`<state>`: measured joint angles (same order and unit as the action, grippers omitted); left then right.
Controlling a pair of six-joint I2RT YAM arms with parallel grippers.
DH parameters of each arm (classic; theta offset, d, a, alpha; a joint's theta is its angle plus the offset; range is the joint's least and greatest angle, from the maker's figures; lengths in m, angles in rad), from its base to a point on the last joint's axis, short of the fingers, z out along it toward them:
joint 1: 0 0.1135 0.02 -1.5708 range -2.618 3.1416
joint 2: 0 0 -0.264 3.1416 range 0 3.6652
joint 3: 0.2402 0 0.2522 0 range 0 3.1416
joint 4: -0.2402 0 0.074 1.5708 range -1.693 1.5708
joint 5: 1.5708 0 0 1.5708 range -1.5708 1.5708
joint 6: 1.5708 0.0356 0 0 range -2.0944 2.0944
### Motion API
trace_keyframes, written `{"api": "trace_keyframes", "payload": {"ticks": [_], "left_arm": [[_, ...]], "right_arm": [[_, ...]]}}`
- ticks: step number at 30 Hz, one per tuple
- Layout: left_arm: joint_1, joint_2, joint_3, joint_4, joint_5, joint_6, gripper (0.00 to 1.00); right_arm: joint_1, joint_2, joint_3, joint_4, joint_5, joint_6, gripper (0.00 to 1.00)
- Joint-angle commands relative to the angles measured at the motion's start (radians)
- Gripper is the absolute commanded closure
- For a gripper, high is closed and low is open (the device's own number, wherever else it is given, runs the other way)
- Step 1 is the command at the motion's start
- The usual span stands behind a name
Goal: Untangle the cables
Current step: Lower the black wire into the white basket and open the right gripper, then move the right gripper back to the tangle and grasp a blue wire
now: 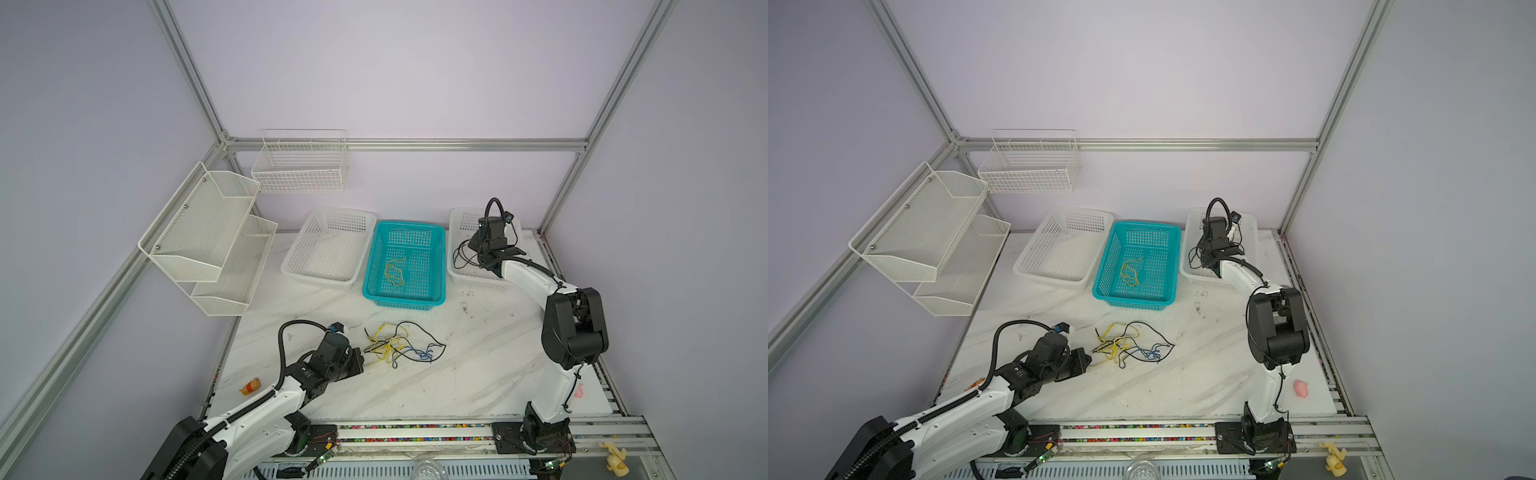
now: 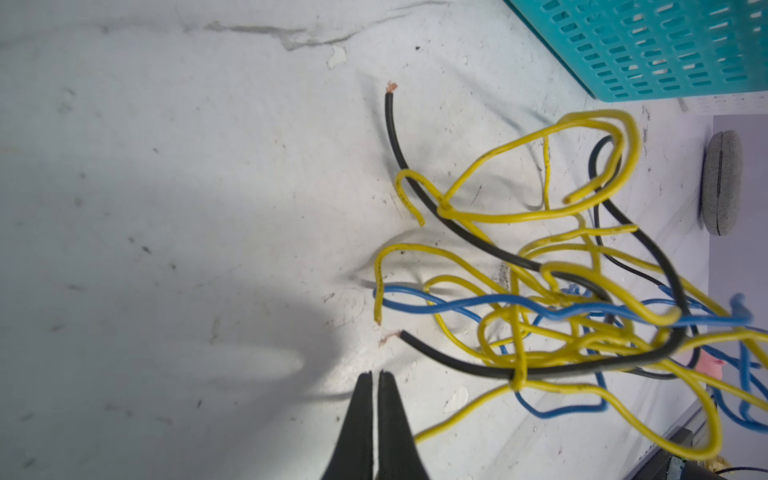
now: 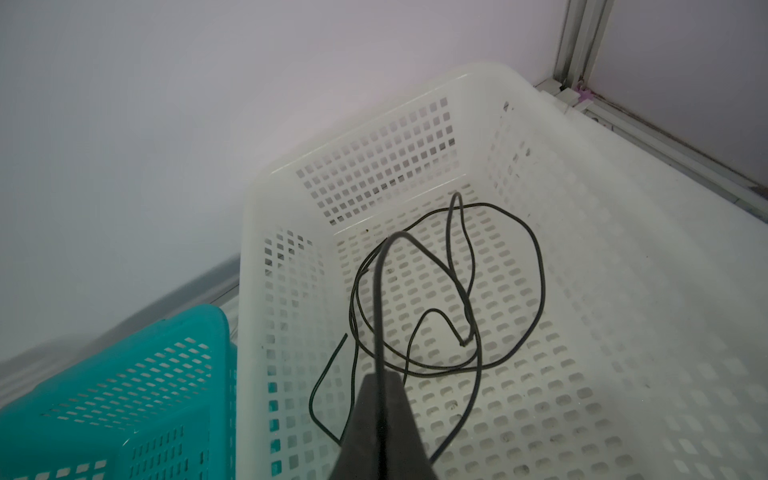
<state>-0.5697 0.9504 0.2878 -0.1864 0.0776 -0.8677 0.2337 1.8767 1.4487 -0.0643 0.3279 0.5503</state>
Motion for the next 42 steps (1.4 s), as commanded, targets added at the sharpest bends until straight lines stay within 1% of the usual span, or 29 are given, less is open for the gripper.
{"api": "trace_keyframes", "payload": {"ticks": [1,3,7,13,15,16,18,20,24,27,29,33,35,37,40,42], "left_arm": [[0.004,0.010,-0.015,0.034,-0.003,0.020,1.00],[0.004,0.019,-0.013,0.040,-0.001,0.020,1.00],[0.005,0.031,-0.013,0.050,0.002,0.019,1.00],[0.004,0.034,-0.010,0.054,0.002,0.019,1.00],[0.004,0.034,-0.009,0.056,0.005,0.018,1.00],[0.002,0.033,-0.008,0.058,0.007,0.016,1.00],[0.004,0.033,-0.007,0.064,0.015,0.009,1.00],[0.004,0.033,-0.005,0.073,0.025,0.003,1.00],[0.004,0.023,0.004,0.078,0.041,-0.007,1.00],[0.004,0.003,0.008,0.076,0.048,-0.014,1.00],[0.003,-0.009,0.010,0.072,0.048,-0.017,1.00],[0.004,-0.029,0.006,0.064,0.037,-0.030,1.00],[0.004,-0.039,-0.001,0.068,0.027,-0.040,1.00],[0.004,-0.046,-0.006,0.076,0.021,-0.051,1.00],[0.005,-0.043,-0.014,0.088,0.008,-0.063,1.00],[0.005,-0.034,-0.018,0.101,0.005,-0.068,1.00]], "right_arm": [[-0.004,-0.033,-0.002,-0.029,-0.023,0.023,0.89],[-0.004,-0.053,-0.014,-0.026,-0.025,0.023,0.86],[-0.004,-0.086,-0.031,-0.038,-0.046,0.022,0.76],[-0.003,-0.180,-0.070,-0.038,-0.072,0.013,0.68],[-0.003,-0.228,-0.114,0.007,-0.154,0.007,0.61],[-0.001,-0.252,-0.139,0.033,-0.218,-0.005,0.58],[0.015,-0.296,-0.183,0.068,-0.300,-0.013,0.54],[0.056,-0.350,-0.243,0.105,-0.364,-0.032,0.52],[0.186,-0.441,-0.324,0.107,-0.415,-0.118,0.50],[0.257,-0.497,-0.384,0.080,-0.510,-0.152,0.50],[0.304,-0.564,-0.446,0.080,-0.576,-0.167,0.50],[0.407,-0.653,-0.548,-0.005,-0.595,-0.188,0.49],[0.436,-0.697,-0.594,-0.053,-0.593,-0.167,0.49],[0.457,-0.760,-0.651,-0.102,-0.585,-0.114,0.49],[0.491,-0.864,-0.729,-0.161,-0.557,-0.002,0.49],[0.513,-0.902,-0.764,-0.198,-0.541,0.070,0.50]]}}
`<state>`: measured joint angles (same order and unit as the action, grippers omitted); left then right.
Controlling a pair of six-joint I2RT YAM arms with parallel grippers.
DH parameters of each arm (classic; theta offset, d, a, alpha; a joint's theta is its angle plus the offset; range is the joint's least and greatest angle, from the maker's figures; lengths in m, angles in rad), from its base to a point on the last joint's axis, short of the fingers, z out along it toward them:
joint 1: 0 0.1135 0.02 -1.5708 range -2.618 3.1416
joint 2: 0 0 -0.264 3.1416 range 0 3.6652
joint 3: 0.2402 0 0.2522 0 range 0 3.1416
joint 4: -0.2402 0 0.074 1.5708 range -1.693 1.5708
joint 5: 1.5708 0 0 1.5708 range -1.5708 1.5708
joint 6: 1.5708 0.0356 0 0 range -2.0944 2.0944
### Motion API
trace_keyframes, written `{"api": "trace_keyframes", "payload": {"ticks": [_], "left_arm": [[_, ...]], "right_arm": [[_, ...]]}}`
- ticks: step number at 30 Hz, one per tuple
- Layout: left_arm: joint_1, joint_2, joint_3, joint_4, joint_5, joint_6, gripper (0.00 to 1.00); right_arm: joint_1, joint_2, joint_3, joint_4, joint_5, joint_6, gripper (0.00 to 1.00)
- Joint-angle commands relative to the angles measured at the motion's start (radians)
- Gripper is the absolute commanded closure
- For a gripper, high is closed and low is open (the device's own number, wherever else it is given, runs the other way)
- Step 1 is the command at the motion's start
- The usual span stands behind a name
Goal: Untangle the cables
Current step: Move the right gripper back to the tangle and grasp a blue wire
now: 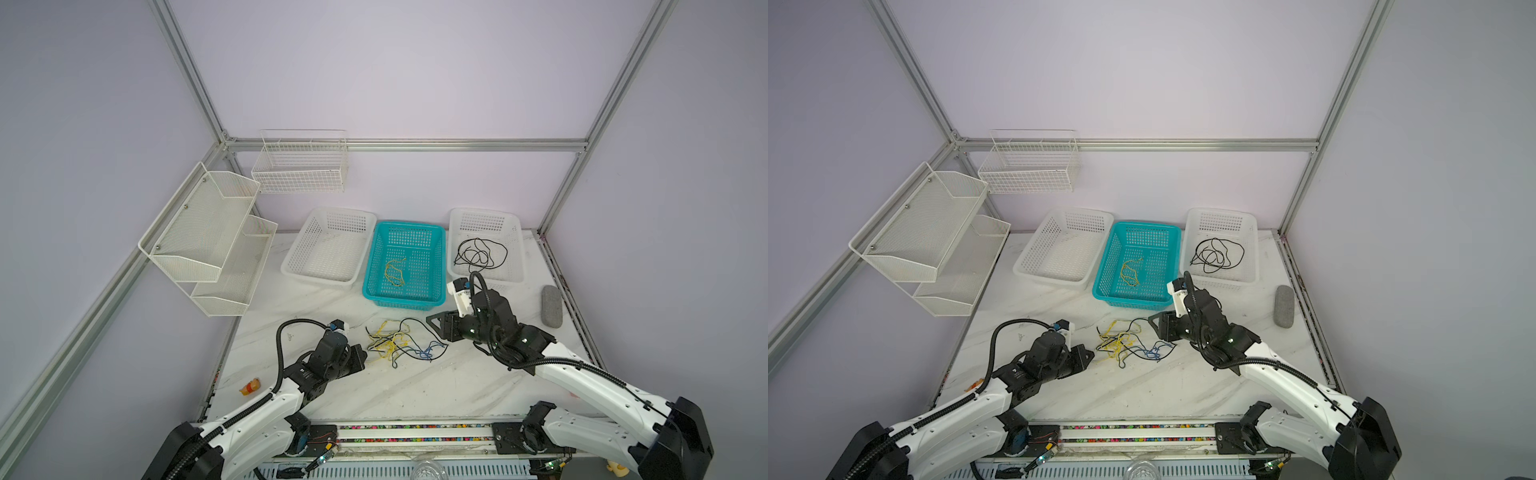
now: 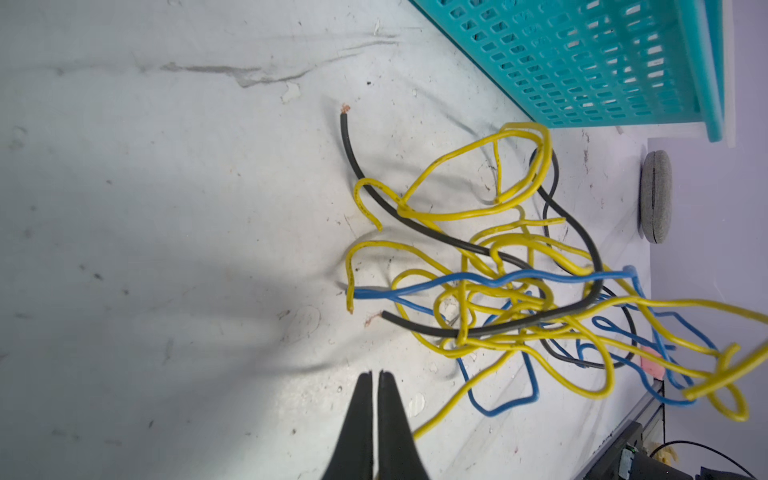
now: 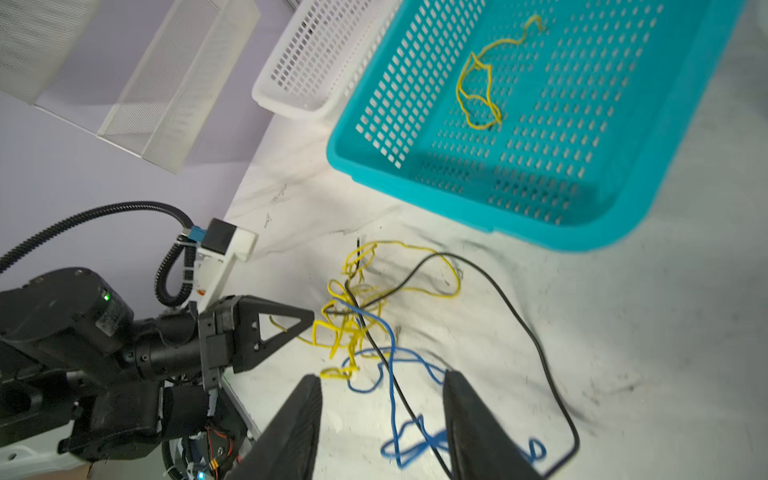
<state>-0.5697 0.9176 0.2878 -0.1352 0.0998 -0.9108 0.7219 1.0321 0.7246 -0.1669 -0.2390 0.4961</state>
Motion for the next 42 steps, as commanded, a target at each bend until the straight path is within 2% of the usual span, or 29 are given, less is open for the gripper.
{"api": "trace_keyframes", "payload": {"ticks": [1,4,11,16,22,28,33,37,42], "left_arm": [[0.004,0.007,-0.018,0.055,-0.015,-0.026,1.00],[0.006,0.035,-0.017,0.077,-0.007,-0.030,1.00],[0.005,0.076,-0.001,0.088,0.006,-0.025,1.00],[0.005,0.064,-0.009,0.080,0.002,-0.028,1.00],[0.005,0.067,-0.021,0.084,0.003,-0.031,1.00],[0.006,0.081,-0.016,0.088,0.006,-0.028,1.00],[0.004,0.078,-0.013,0.077,-0.002,-0.022,1.00],[0.006,0.077,-0.015,0.071,-0.006,-0.017,1.00],[0.005,0.063,-0.016,0.046,-0.019,-0.008,1.00]], "right_arm": [[0.033,-0.064,-0.046,-0.118,0.033,0.146,0.50],[0.063,-0.075,-0.060,-0.136,0.038,0.204,0.51],[0.132,0.011,-0.122,0.029,0.029,0.320,0.53],[0.140,0.062,-0.140,0.103,0.040,0.349,0.57],[0.142,0.098,-0.136,0.130,0.078,0.348,0.66],[0.142,0.106,-0.134,0.129,0.114,0.335,0.88],[0.142,0.082,-0.127,0.111,0.131,0.327,0.99],[0.142,0.044,-0.094,0.056,0.163,0.304,1.00],[0.142,0.001,0.000,-0.097,0.239,0.229,1.00]]}}
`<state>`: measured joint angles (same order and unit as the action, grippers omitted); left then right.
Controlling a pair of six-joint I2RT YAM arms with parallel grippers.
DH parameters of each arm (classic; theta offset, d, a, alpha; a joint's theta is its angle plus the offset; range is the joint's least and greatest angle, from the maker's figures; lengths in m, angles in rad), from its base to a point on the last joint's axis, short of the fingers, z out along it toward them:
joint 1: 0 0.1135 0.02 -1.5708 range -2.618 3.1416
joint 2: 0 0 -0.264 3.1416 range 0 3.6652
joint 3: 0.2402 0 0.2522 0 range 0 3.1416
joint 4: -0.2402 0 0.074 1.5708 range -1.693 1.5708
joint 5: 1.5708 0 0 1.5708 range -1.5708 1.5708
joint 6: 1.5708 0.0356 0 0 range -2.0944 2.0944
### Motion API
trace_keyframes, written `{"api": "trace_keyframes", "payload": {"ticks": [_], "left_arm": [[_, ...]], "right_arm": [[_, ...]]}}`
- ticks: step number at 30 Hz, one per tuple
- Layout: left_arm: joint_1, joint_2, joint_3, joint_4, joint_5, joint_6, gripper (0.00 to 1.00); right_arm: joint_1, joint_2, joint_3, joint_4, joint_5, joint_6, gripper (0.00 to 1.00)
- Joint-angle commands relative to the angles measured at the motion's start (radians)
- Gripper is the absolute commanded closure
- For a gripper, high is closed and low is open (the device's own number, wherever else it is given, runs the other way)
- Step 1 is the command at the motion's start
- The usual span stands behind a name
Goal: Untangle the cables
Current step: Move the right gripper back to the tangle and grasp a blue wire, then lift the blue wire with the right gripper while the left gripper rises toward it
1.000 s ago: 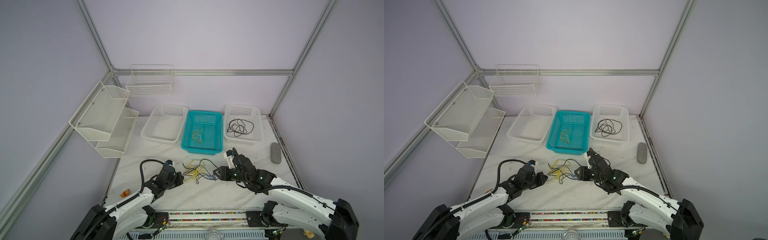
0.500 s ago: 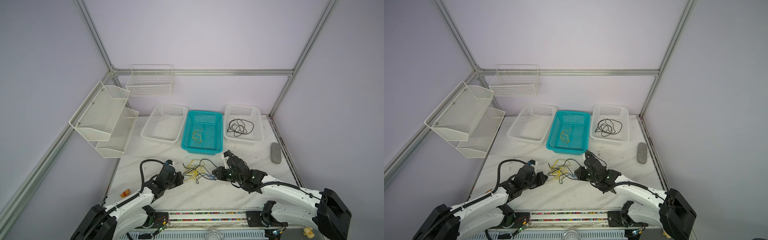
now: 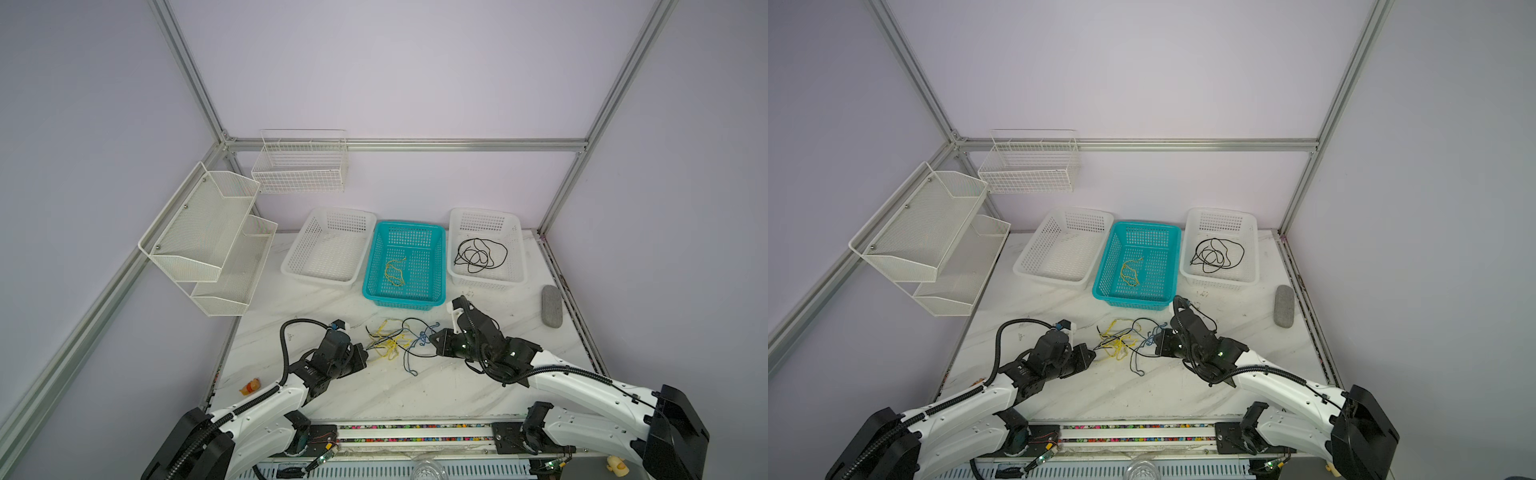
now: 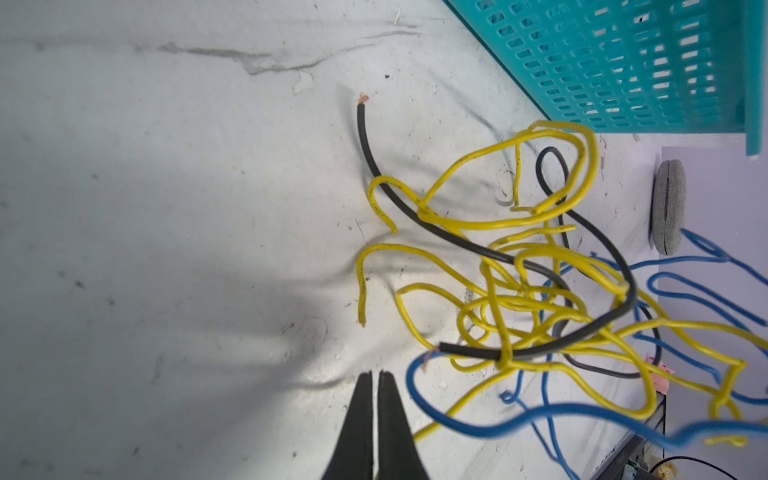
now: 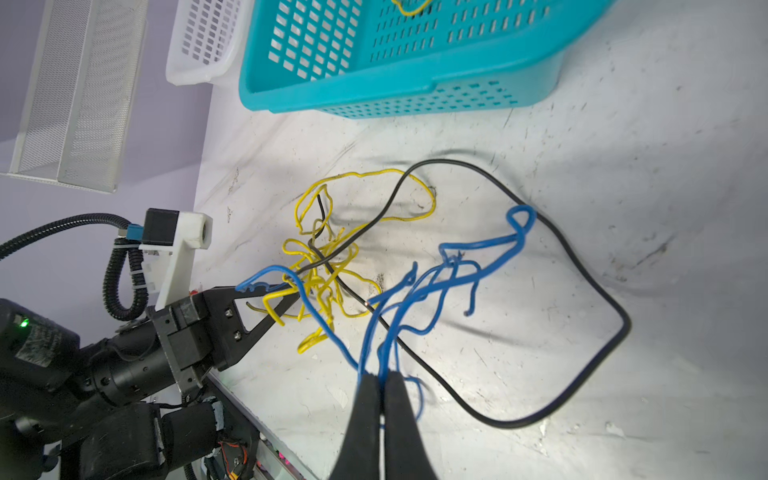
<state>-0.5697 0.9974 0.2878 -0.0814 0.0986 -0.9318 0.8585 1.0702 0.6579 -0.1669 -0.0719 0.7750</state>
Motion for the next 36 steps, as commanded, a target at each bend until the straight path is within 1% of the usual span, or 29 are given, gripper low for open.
{"api": "trace_keyframes", "payload": {"ticks": [1,3,5,12,15,18,22,27,32,34,36], "left_arm": [[0.006,-0.023,-0.017,-0.016,-0.021,0.017,1.00],[0.005,-0.033,-0.020,-0.033,-0.031,0.026,1.00],[0.005,-0.039,-0.023,-0.047,-0.039,0.034,1.00],[0.006,-0.037,-0.032,-0.064,-0.050,0.045,1.00],[0.005,-0.040,-0.035,-0.072,-0.055,0.050,1.00],[0.006,-0.048,-0.035,-0.079,-0.059,0.052,1.00],[0.005,-0.074,-0.026,-0.078,-0.052,0.048,1.00],[0.005,-0.116,-0.005,-0.079,-0.020,0.047,1.00],[0.005,-0.220,0.034,-0.130,0.013,0.060,0.99],[0.006,-0.286,0.053,-0.143,0.038,0.066,0.95],[0.006,-0.345,0.072,-0.154,0.054,0.074,0.86]], "right_arm": [[0.005,-0.049,0.084,-0.121,0.085,-0.066,1.00],[0.006,-0.078,0.122,-0.174,0.119,-0.084,1.00],[0.005,-0.106,0.155,-0.205,0.124,-0.091,1.00],[0.005,-0.167,0.265,-0.260,0.136,-0.147,1.00],[0.006,-0.180,0.326,-0.306,0.182,-0.181,1.00],[0.005,-0.203,0.356,-0.308,0.188,-0.215,1.00],[0.005,-0.229,0.325,-0.245,0.164,-0.255,1.00],[0.005,-0.240,0.215,-0.072,0.046,-0.256,1.00],[0.006,-0.214,0.168,-0.003,0.055,-0.273,1.00],[0.006,-0.205,0.148,0.027,0.043,-0.287,1.00],[0.006,-0.207,0.122,0.058,0.038,-0.301,1.00]]}}
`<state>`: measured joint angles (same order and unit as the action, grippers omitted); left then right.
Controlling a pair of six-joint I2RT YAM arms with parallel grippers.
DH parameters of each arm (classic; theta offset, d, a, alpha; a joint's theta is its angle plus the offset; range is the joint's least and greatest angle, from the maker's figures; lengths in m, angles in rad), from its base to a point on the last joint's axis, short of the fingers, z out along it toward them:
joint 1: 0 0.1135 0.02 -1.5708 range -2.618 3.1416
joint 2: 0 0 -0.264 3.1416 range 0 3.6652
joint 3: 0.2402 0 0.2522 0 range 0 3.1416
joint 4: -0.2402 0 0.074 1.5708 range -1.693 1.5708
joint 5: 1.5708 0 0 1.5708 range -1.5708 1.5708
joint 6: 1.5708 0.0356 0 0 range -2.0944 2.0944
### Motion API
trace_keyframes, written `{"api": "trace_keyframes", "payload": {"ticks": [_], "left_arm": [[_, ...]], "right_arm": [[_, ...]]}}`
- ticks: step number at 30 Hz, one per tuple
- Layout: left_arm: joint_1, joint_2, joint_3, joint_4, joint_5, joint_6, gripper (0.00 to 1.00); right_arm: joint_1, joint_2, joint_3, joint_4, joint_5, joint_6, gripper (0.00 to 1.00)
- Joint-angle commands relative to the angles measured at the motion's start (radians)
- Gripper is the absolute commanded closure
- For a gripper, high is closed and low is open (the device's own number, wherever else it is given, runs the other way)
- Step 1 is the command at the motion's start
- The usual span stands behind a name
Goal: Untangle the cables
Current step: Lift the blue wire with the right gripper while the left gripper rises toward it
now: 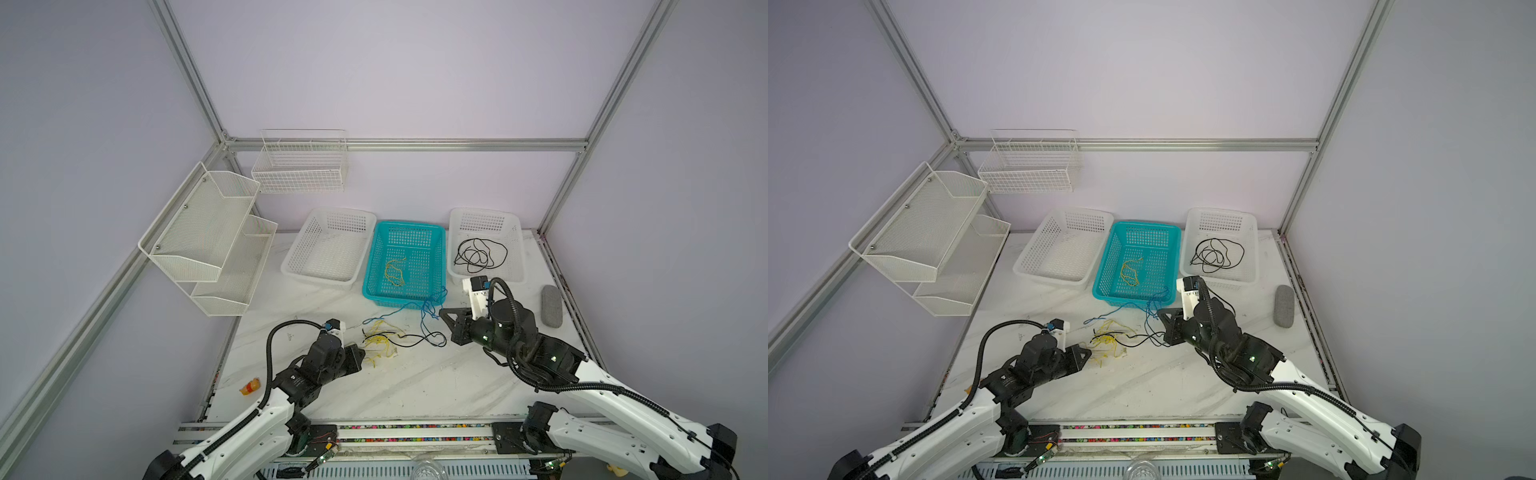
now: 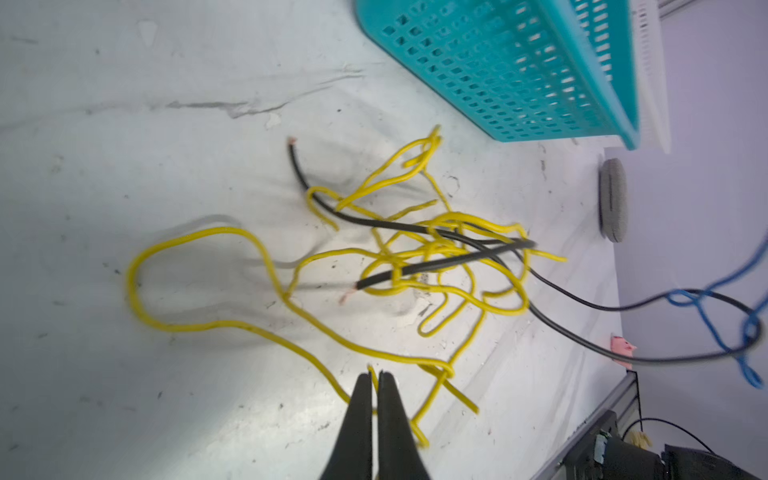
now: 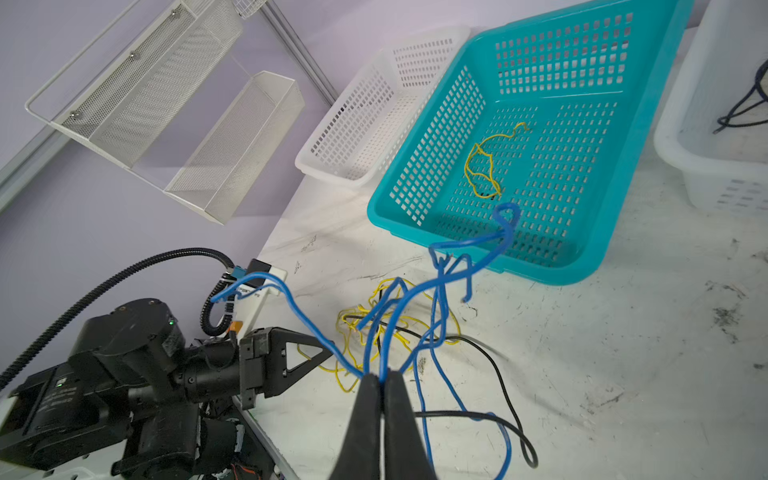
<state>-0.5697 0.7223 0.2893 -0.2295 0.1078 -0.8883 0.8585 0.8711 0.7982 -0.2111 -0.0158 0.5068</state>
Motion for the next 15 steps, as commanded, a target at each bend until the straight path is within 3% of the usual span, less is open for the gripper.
{"api": "trace_keyframes", "payload": {"ticks": [1,3,8,15], "left_arm": [[0.006,-0.099,0.075,-0.005,0.054,0.036,0.78],[0.006,-0.159,0.088,-0.007,0.068,0.041,0.61],[0.005,-0.230,0.147,-0.050,0.090,0.063,0.31],[0.005,-0.218,0.294,-0.106,0.114,0.119,0.15]], "right_arm": [[0.006,-0.007,-0.031,0.112,-0.018,-0.043,1.00],[0.006,-0.002,-0.055,0.126,-0.007,-0.061,1.00],[0.005,0.027,-0.061,0.095,0.070,-0.079,1.00],[0.005,0.055,-0.065,0.065,0.124,-0.138,1.00]]}}
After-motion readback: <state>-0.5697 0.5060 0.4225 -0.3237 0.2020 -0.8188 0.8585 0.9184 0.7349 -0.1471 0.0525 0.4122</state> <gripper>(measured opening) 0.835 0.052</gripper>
